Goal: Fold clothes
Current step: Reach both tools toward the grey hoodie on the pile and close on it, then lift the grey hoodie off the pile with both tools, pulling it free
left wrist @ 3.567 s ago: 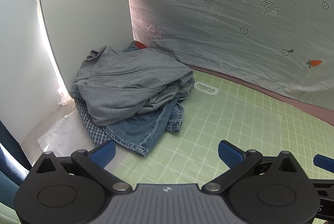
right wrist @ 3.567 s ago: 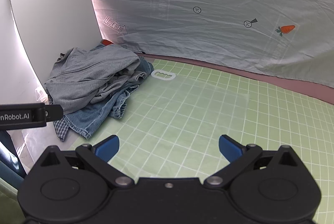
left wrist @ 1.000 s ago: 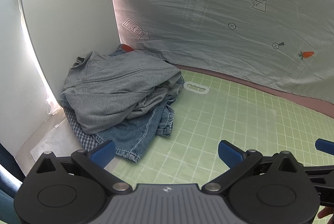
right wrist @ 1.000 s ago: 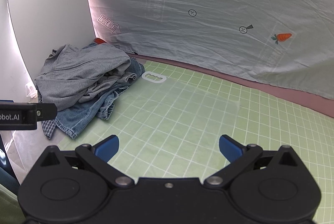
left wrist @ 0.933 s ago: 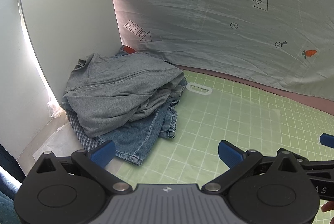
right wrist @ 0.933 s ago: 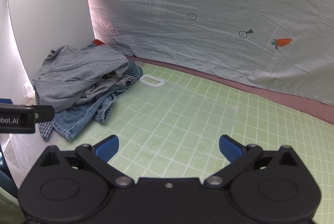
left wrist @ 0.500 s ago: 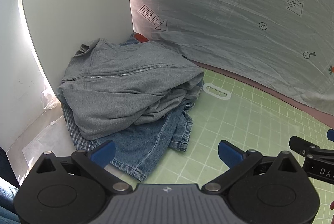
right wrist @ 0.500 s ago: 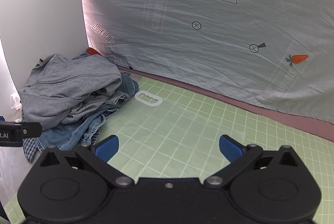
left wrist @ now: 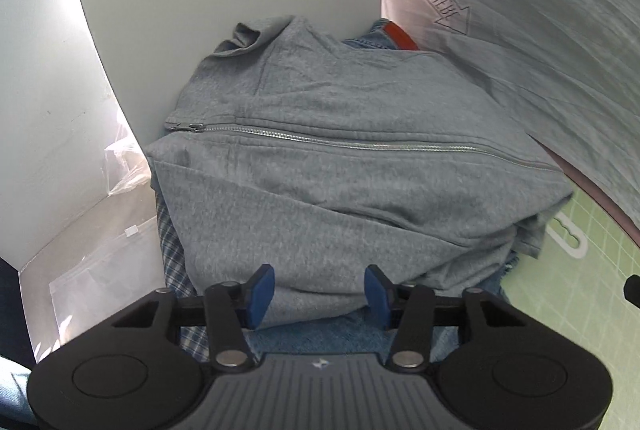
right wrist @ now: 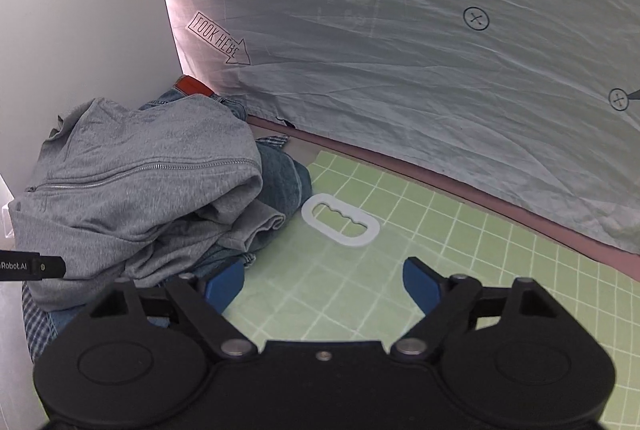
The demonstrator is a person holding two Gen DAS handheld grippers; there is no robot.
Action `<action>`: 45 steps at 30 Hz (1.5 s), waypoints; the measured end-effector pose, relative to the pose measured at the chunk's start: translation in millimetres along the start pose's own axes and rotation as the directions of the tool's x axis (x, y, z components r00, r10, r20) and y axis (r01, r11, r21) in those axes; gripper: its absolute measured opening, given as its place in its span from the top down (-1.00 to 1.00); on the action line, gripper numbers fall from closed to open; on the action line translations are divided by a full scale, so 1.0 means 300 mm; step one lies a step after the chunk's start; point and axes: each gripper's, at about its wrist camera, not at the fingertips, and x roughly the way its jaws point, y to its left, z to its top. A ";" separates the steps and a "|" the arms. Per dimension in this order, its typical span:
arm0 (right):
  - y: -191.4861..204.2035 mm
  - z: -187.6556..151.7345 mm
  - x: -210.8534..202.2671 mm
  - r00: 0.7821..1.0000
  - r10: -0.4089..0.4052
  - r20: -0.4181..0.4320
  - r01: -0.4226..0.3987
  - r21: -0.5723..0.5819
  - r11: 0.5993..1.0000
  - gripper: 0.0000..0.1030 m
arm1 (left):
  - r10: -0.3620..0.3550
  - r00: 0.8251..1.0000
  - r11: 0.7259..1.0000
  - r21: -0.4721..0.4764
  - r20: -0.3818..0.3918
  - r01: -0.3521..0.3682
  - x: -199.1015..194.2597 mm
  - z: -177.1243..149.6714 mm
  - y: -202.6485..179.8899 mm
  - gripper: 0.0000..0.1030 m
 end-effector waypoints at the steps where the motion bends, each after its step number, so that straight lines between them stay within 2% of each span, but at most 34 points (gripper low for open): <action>1: 0.012 0.021 0.033 1.000 0.011 -0.001 -0.011 -0.001 1.000 -0.60 | 0.001 1.000 1.000 -0.007 -0.004 -0.001 0.017 0.008 0.009 0.37; 4: 0.044 0.074 0.127 0.999 0.053 -0.005 -0.053 -0.001 0.999 -0.46 | 0.006 1.000 1.000 -0.027 -0.017 -0.006 0.066 0.031 0.035 0.78; 7: 0.072 0.123 0.203 0.994 0.108 -0.003 -0.108 0.015 0.994 -0.28 | 0.010 1.000 0.999 -0.047 -0.029 -0.011 0.116 0.054 0.061 0.96; 10: 0.094 0.162 0.261 0.987 0.163 0.000 -0.163 0.048 0.986 -0.28 | 0.013 0.999 0.998 -0.068 -0.042 -0.016 0.166 0.076 0.087 1.00; 14: 0.123 0.188 0.324 0.981 0.195 -0.020 -0.194 0.063 0.979 -0.23 | 0.022 0.999 0.998 -0.066 -0.041 -0.024 0.186 0.079 0.089 1.00; 16: 0.135 0.191 0.351 0.977 0.208 -0.041 -0.205 0.069 0.976 -0.02 | 0.027 0.999 0.998 -0.059 -0.038 -0.029 0.185 0.078 0.085 1.00; 17: 0.141 0.190 0.359 0.978 0.201 -0.053 -0.198 0.060 0.978 0.01 | 0.030 0.999 0.998 -0.053 -0.036 -0.032 0.183 0.077 0.083 1.00; 19: 0.154 0.185 0.361 0.984 0.167 -0.063 -0.166 0.021 0.986 0.45 | 0.033 0.999 0.999 -0.041 -0.032 -0.034 0.177 0.074 0.078 1.00; 20: 0.153 0.183 0.357 0.986 0.157 -0.063 -0.157 0.010 0.988 0.50 | 0.033 0.999 0.999 -0.036 -0.029 -0.034 0.173 0.072 0.076 1.00; 22: 0.135 0.179 0.339 0.986 0.159 -0.053 -0.158 0.017 0.987 0.71 | 0.030 0.999 0.999 -0.023 -0.021 -0.030 0.156 0.068 0.071 1.00; 28: 0.142 0.164 0.200 0.987 0.158 0.035 -0.155 -0.062 0.986 0.83 | -0.011 1.000 1.000 -0.012 0.011 0.011 0.049 0.033 0.045 1.00; 32: 0.128 0.126 0.076 0.984 0.158 0.086 -0.153 -0.061 0.986 0.95 | -0.053 0.998 0.998 0.036 0.041 0.051 -0.056 -0.017 0.002 1.00; 35: 0.091 0.063 -0.043 0.985 0.012 0.171 0.003 -0.090 0.996 1.00 | -0.110 0.992 0.990 0.093 0.065 0.103 -0.160 -0.077 -0.035 1.00; 38: -0.054 0.014 -0.161 0.981 -0.068 0.179 0.066 0.017 0.998 1.00 | -0.141 0.987 0.982 0.136 0.081 0.129 -0.242 -0.145 -0.073 1.00; 41: -0.168 -0.032 -0.246 0.984 -0.082 0.157 0.065 0.115 0.991 1.00 | -0.144 0.987 0.987 0.086 0.064 0.138 -0.283 -0.190 -0.071 1.00; 45: -0.164 -0.075 -0.287 0.988 -0.076 0.134 0.066 0.077 0.995 0.99 | -0.124 0.990 0.990 0.069 0.068 0.119 -0.313 -0.203 -0.036 1.00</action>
